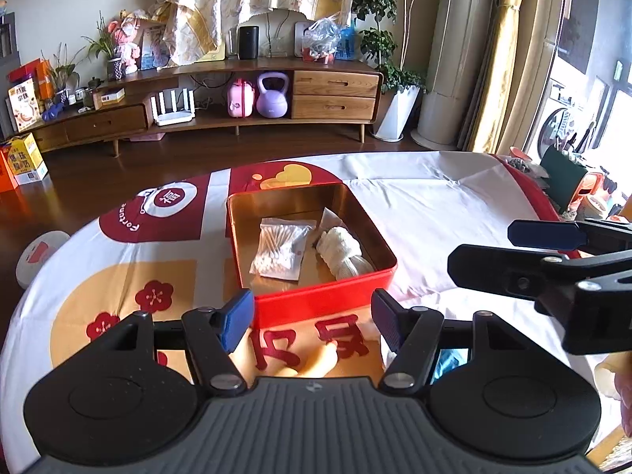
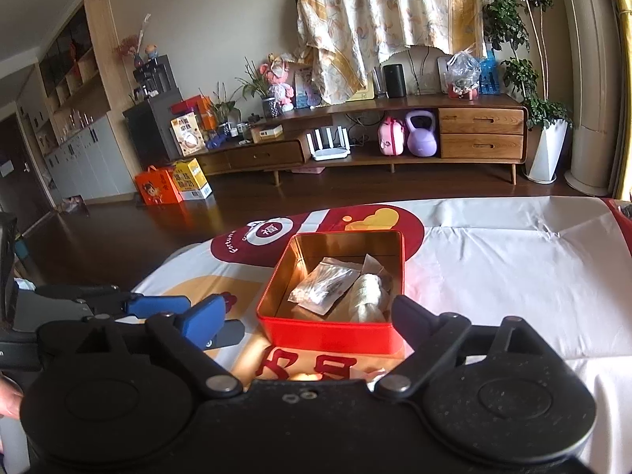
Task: Organize soft objects
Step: 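Lift both tools out of the tin and move back toward the table items, then grasp the blue-printed face mask with the left tool while the right tool grasps the blue glove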
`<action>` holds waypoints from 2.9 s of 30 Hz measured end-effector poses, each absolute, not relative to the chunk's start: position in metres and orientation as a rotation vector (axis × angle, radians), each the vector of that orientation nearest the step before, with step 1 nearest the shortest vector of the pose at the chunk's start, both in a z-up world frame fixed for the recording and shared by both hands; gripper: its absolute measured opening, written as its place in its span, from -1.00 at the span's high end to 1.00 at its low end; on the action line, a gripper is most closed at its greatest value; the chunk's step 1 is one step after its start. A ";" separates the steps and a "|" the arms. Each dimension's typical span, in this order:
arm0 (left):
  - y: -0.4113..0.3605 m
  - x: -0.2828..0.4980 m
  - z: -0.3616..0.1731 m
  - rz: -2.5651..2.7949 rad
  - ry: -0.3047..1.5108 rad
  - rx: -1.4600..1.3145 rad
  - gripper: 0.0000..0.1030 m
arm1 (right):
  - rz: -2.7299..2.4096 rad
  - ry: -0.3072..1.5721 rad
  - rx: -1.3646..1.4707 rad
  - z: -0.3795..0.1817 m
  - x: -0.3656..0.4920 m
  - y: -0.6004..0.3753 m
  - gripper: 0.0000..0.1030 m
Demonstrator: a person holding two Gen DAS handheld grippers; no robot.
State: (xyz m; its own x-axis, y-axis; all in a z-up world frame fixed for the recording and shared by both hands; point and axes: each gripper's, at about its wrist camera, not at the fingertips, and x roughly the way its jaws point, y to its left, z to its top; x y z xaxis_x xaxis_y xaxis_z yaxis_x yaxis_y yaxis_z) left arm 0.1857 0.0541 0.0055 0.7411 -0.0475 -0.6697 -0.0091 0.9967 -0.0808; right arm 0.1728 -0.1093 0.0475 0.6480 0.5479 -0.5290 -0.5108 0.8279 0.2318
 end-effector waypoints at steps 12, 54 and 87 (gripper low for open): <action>0.058 0.150 0.003 -0.004 0.673 -0.099 -0.57 | 0.599 0.582 0.076 0.041 0.144 -0.125 -0.99; 0.070 0.148 -0.126 0.093 0.876 -0.256 -0.64 | 0.515 0.796 0.027 -0.070 0.151 -0.118 -0.99; 0.101 0.143 -0.131 0.093 0.873 -0.401 0.43 | 0.440 0.851 0.012 -0.093 0.168 -0.120 0.71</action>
